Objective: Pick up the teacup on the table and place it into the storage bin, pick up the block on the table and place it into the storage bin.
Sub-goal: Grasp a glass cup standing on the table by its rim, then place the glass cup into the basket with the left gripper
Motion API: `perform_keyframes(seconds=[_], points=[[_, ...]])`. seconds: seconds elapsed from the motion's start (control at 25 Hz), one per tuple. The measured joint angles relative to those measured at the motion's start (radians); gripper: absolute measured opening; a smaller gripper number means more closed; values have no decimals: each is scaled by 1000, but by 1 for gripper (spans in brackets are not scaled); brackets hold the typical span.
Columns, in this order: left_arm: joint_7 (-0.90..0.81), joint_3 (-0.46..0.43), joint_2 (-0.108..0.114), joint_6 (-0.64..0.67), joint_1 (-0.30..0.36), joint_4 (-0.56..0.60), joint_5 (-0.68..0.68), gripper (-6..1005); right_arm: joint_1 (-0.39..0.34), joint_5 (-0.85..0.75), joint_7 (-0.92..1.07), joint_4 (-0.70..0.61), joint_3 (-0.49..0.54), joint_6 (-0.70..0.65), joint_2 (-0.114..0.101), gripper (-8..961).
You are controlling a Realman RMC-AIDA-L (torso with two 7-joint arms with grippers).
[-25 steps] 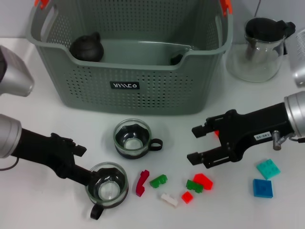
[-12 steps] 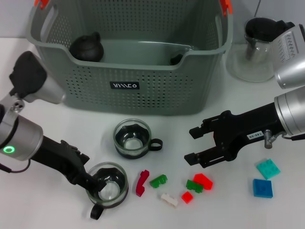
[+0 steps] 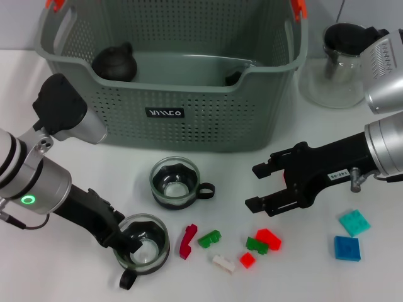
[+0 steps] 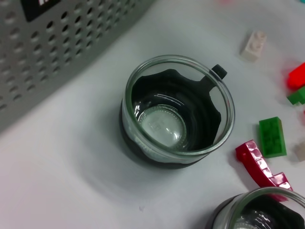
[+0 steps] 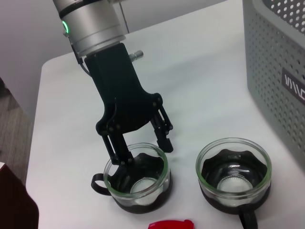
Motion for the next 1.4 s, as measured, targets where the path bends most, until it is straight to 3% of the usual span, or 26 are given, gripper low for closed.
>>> perform_keyframes(seconds=[0.36, 0.8, 1.0, 1.16, 1.28, 1.4], points=[[-49, 1, 3, -32, -22, -40, 7, 555, 4, 0, 0, -4, 1, 8, -1, 786], [-55, 4, 3, -54, -38, -65, 12, 118, 6, 0, 7, -18, 1, 9, -5, 785], [-64, -2, 1, -47, -25, -27, 6, 46, 6, 0, 8, -21, 5, 9, -5, 783], [-91, -42, 0, 14, -4, 52, -45, 49, 6, 0, 8, -21, 11, 9, -10, 781], [-99, -157, 2, 108, -3, 109, -165, 51, 2, 0, 9, -14, 14, 8, -21, 780], [-99, -302, 10, 196, -28, 128, -387, 51, -8, 0, 9, -10, 29, -1, -31, 778]])
